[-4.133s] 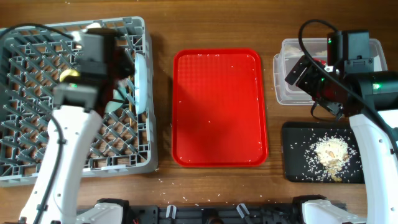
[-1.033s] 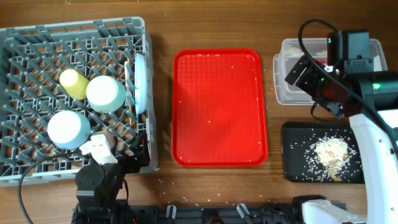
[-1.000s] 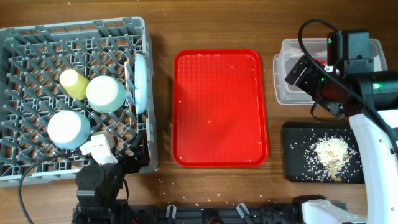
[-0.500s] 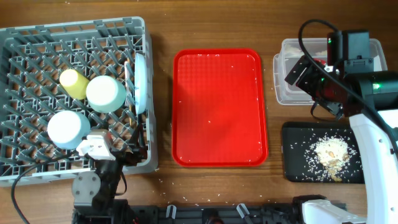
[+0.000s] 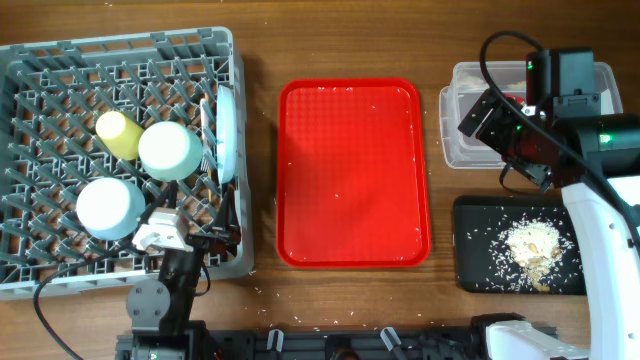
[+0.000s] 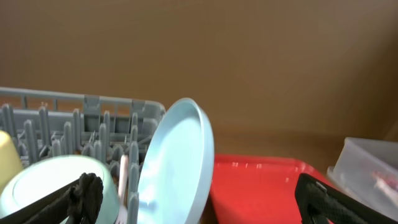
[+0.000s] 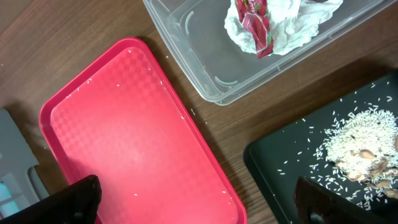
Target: Sort waste into correct bins and load items into the dishwasher rack
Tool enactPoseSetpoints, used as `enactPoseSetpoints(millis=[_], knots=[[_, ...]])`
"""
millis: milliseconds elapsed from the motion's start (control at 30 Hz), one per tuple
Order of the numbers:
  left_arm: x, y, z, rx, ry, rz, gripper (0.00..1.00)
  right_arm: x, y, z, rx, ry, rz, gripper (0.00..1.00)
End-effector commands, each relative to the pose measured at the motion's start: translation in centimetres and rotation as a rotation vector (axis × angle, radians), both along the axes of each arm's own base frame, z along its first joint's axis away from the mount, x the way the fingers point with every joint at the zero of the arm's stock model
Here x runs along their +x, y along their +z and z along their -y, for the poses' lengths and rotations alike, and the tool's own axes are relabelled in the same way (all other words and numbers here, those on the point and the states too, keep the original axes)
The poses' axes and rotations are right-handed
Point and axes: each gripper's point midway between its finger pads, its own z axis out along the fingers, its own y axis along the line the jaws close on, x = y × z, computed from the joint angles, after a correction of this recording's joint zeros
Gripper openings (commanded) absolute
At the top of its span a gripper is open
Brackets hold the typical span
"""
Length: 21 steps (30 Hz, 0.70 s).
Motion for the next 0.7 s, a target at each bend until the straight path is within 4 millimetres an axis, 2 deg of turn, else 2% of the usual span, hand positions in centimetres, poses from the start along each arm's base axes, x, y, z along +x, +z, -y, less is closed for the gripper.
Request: enactPoseSetpoints(millis=[0,33,133,367,667], knots=[[0.00,-2.40,0.27,0.096,-0.012,-0.068,1.00,0.24,-0.07,0.39,-0.021,-0.001,-0.002,1.00],[-0.04,-3.33,0.26,0.106,-0.014,-0.105,1.00,0.24,-0.09,0.39,-0.021,-0.001,-0.002,1.00],[-0.04,-3.29,0.27,0.124,-0.014,-0.100,1.00,0.24,-0.07,0.39,-0.021,-0.001,-0.002,1.00],[-0.04,-3.31,0.26,0.282,-0.013,-0.070,1.00,0.24,-0.07,0.39,-0.021,-0.001,-0.002,1.00],[-0.03,-3.30,0.24,0.247,-0.013,-0.077,1.00,0.24,-0.07,0.39,-0.021,-0.001,-0.002,1.00]])
